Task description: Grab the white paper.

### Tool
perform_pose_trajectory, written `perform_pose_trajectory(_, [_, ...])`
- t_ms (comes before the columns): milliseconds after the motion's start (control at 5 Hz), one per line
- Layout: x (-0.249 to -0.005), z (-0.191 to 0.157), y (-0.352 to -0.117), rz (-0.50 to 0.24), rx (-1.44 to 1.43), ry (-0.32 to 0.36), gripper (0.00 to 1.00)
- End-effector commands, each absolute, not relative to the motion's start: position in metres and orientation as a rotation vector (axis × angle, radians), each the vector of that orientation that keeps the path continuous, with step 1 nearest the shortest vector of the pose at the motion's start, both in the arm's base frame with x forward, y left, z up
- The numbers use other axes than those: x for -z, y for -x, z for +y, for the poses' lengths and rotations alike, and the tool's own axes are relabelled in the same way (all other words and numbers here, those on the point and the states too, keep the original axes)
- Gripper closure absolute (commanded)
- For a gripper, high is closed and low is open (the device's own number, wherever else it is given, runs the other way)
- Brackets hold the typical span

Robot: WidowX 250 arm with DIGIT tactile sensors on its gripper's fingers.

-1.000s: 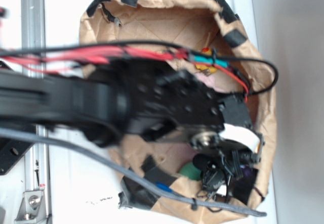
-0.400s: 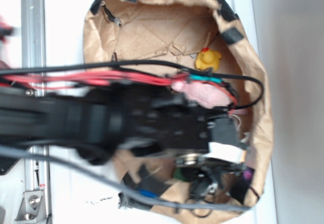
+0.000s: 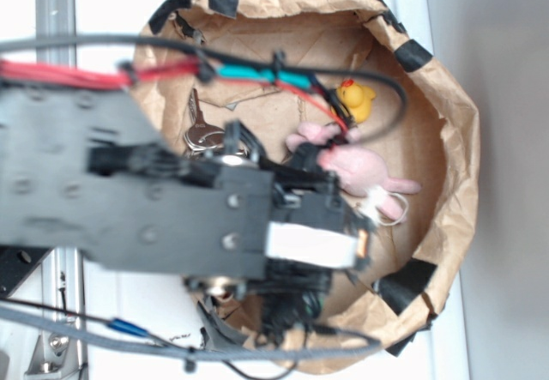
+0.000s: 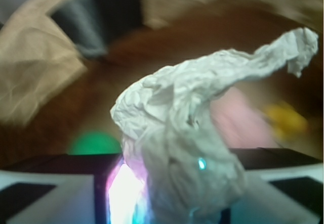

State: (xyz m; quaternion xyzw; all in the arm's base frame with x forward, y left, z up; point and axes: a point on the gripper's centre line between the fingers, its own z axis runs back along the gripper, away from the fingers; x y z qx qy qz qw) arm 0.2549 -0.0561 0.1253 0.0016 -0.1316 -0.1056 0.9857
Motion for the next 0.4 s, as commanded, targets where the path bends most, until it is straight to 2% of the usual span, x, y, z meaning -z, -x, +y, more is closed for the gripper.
perform_pose_trajectory(0, [-0.194,-0.028,-0.240,-0.174,-0.020,0.074,1.00])
perform_pose_trajectory(200, [-0.194,-0.016,-0.247,-0.147,-0.056,0.087,1.00])
